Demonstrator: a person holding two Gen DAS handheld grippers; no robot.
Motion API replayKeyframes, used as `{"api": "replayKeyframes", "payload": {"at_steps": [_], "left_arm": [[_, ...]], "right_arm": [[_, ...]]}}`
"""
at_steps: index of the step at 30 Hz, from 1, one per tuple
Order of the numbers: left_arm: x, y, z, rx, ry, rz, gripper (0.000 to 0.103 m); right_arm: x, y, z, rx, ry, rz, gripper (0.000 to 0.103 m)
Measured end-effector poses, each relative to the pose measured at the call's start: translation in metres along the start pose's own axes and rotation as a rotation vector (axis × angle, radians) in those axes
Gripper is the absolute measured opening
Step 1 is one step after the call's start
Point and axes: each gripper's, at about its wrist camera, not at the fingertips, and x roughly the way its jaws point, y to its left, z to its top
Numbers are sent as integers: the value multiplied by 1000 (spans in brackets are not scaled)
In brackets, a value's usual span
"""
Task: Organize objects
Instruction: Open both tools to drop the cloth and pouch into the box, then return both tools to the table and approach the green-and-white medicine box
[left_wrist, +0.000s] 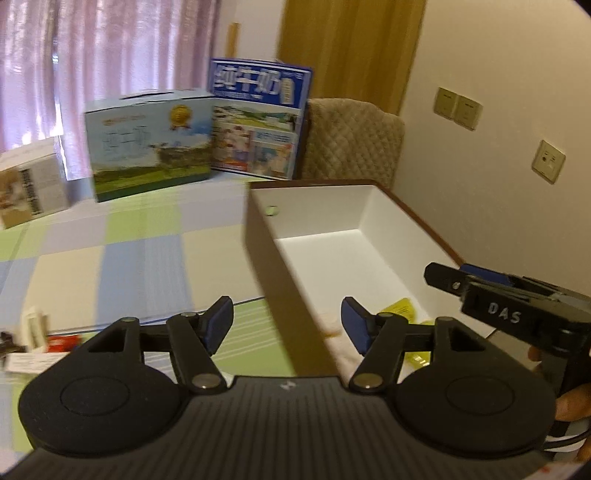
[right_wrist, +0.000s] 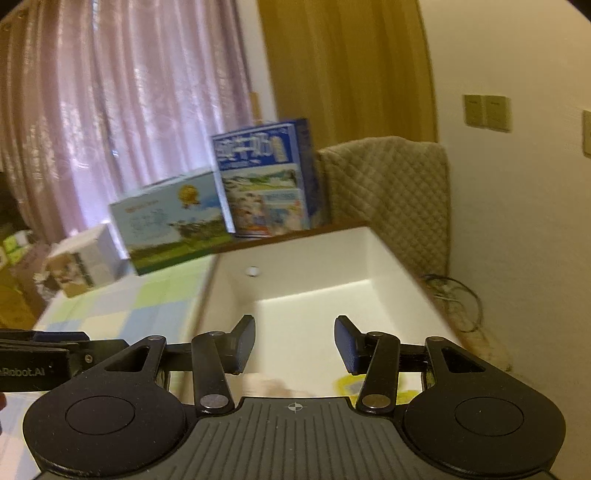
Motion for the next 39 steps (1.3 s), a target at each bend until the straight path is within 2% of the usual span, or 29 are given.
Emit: {"api": "replayKeyframes", "payload": {"at_steps": [9,16,20,28,30,32,39], "left_arm": [[-45,65,-24,-43,-3,94,63],[-54,102,-43,-106,10,149,64],[-51,115,-51,-134,22,170,64],[-31,132,-67,-188,97,190,64],[-28,138,-69,-216,106,192,64],[-26,143,-71,-235,115,202,64],[-7,154,-79,-291,166,218,65]], "right_arm": [[-4,81,-13,-46,14,169,45],[9,125,-38,-115,81,224,45],[22,137,-51,-142,121,215,45],[47,132,-73,-121,213,190,44],[52,133,-79,-133,232,202,41],[57,136,-83,-155,242,190,28],[78,138,-90,-145,277,160,27]]}}
